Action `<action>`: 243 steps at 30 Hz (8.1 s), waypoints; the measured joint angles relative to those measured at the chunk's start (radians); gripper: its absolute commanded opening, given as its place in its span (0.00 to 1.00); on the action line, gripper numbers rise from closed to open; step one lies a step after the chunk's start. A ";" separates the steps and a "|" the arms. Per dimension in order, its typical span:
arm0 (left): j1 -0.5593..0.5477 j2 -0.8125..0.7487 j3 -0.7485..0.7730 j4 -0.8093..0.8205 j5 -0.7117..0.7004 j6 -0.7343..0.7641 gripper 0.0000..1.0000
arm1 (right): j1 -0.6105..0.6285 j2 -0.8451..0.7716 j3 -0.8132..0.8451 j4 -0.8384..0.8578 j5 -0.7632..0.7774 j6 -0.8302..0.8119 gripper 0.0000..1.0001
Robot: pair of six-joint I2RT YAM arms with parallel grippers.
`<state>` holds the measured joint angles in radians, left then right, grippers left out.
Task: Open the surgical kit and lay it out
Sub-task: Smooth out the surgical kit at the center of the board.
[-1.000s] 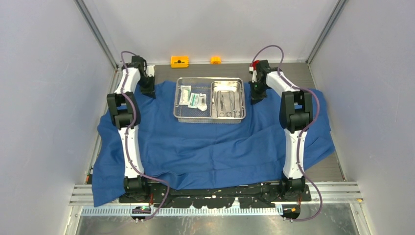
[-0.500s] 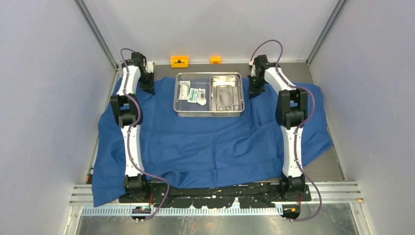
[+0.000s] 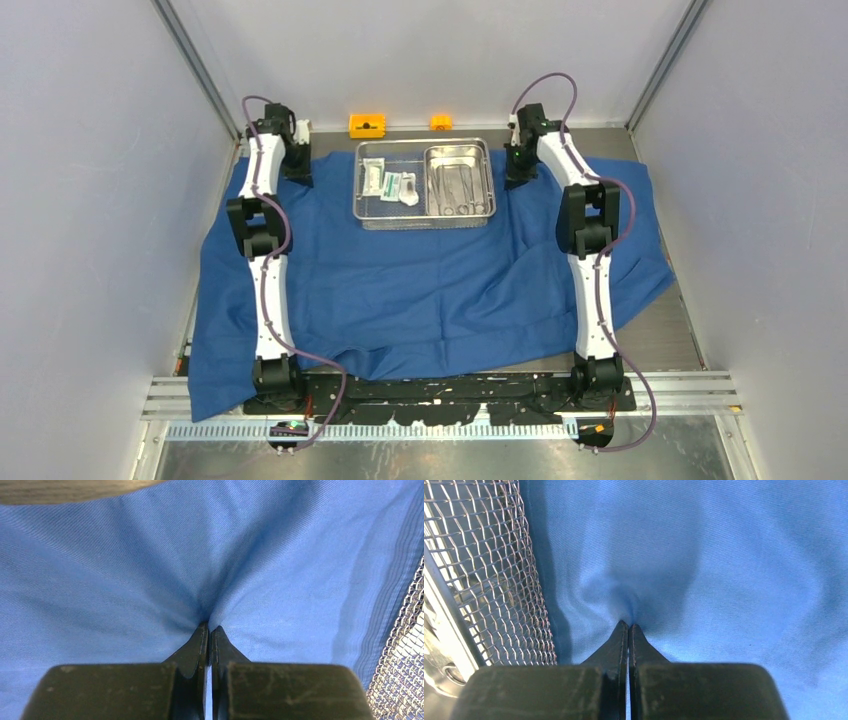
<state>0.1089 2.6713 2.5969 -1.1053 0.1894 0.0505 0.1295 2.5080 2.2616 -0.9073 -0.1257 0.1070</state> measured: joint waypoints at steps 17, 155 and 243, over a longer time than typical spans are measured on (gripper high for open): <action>0.002 0.045 0.079 0.045 -0.045 0.006 0.00 | 0.010 0.118 0.211 -0.014 0.015 0.027 0.00; -0.100 -0.852 -1.169 0.412 -0.020 0.440 0.99 | -0.184 -0.161 -0.158 0.181 0.300 -0.309 0.72; 0.081 -0.528 -0.735 0.496 0.020 -0.026 1.00 | -0.369 -0.135 -0.206 0.179 0.127 -0.214 0.66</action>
<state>0.1902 2.1433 1.8622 -0.6098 0.2092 0.0250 -0.2390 2.3734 2.0552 -0.7280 0.0010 -0.1066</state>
